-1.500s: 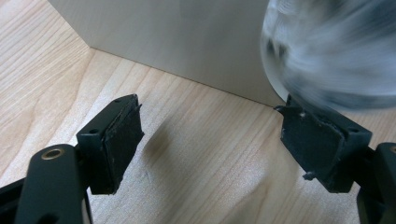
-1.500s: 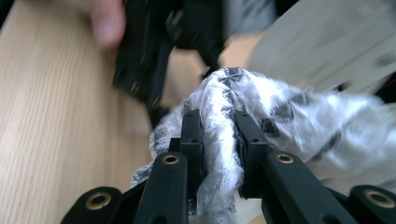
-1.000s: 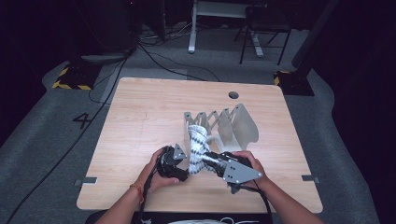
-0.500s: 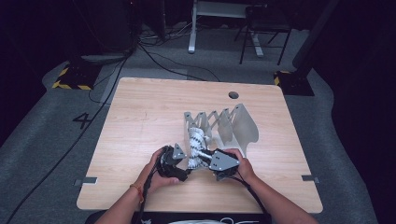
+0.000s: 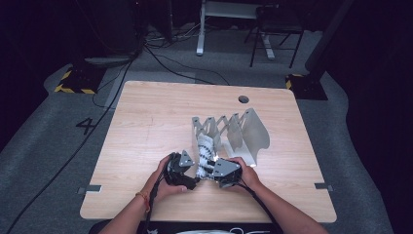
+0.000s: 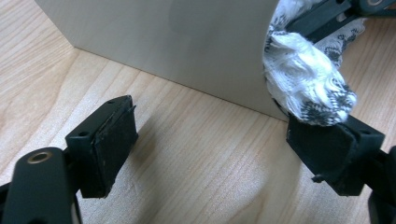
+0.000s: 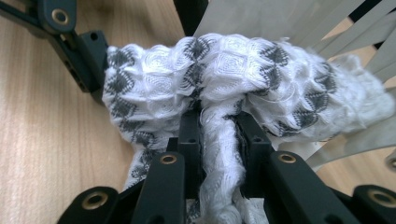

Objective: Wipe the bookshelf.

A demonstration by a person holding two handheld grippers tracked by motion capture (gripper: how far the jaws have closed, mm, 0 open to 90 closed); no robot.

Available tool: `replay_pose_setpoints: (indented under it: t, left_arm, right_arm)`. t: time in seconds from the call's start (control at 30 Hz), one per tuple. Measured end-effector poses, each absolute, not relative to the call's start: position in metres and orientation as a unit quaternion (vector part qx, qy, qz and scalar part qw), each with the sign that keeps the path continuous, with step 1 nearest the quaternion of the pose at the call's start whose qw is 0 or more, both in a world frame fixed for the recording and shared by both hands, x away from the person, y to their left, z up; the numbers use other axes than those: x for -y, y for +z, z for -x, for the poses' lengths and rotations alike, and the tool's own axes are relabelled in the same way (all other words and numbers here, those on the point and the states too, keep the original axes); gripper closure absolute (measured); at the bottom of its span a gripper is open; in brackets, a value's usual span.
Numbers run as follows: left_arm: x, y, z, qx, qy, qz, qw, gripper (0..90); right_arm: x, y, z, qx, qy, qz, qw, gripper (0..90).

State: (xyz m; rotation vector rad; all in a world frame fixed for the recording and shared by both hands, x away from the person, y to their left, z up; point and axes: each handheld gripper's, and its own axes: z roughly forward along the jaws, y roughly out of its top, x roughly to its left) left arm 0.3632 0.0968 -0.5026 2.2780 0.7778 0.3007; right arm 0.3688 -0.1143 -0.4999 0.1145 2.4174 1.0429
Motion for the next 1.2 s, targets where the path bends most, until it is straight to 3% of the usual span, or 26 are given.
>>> replay_pose_setpoints:
  t: [0.93, 1.2]
  left_arm:
    - [-0.096, -0.503, -0.363, -0.301, 0.114, -0.879, 0.352, 13.7]
    - [-0.096, -0.503, -0.363, -0.301, 0.114, -0.879, 0.351, 13.8]
  right_arm:
    - [0.122, -0.423, -0.346, -0.794, 0.493, 0.001, 0.354, 77.7]
    - [0.127, -0.417, -0.354, -0.787, 0.484, -0.018, 0.382, 77.7]
